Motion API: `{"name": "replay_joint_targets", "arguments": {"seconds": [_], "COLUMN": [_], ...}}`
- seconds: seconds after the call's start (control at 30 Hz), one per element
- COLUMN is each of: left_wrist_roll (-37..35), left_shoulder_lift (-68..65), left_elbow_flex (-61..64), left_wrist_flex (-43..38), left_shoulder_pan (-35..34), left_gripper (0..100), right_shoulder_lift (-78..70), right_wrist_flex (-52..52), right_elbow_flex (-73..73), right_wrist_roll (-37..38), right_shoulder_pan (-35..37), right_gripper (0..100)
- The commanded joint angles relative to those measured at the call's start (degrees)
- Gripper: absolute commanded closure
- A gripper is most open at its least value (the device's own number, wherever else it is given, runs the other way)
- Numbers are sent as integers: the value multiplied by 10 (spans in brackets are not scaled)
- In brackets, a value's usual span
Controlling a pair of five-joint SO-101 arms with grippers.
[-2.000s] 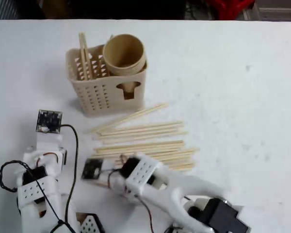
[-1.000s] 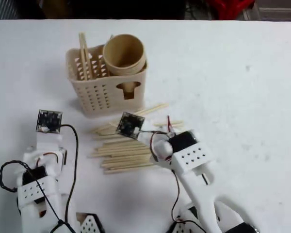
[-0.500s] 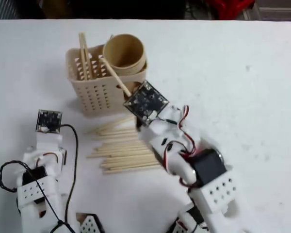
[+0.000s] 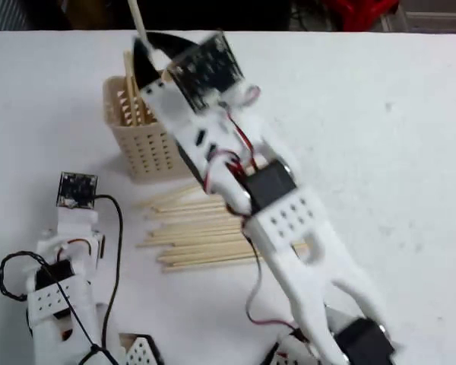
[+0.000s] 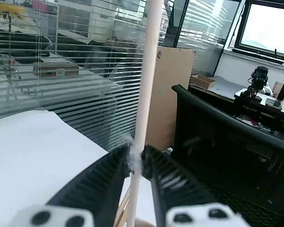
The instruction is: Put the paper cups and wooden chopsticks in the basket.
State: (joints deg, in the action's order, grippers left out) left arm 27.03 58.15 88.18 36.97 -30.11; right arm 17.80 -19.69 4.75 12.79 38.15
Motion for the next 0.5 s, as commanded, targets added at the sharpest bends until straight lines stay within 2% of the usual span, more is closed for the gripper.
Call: {"name": "replay_joint_targets", "arguments": {"seconds": [0.0,0.23,0.47], "left_wrist_roll": [-5,-5,-5], "left_shoulder_lift": [11,11,11], "left_elbow_flex": [-3,-3,-3], "left_wrist_flex": [-10,-10,-10], "left_shoulder_pan": [-4,-4,-4], "left_gripper": [827,827,827], "right_shoulder_lift": [-53,-121,-120], "right_wrist_flex": [24,22,-15], "right_elbow_flex": [-71,-82,-84], "right_wrist_roll": [-8,-10,-123], "right_shoulder_pan": [7,7,5], "right_gripper": [981,981,980]}}
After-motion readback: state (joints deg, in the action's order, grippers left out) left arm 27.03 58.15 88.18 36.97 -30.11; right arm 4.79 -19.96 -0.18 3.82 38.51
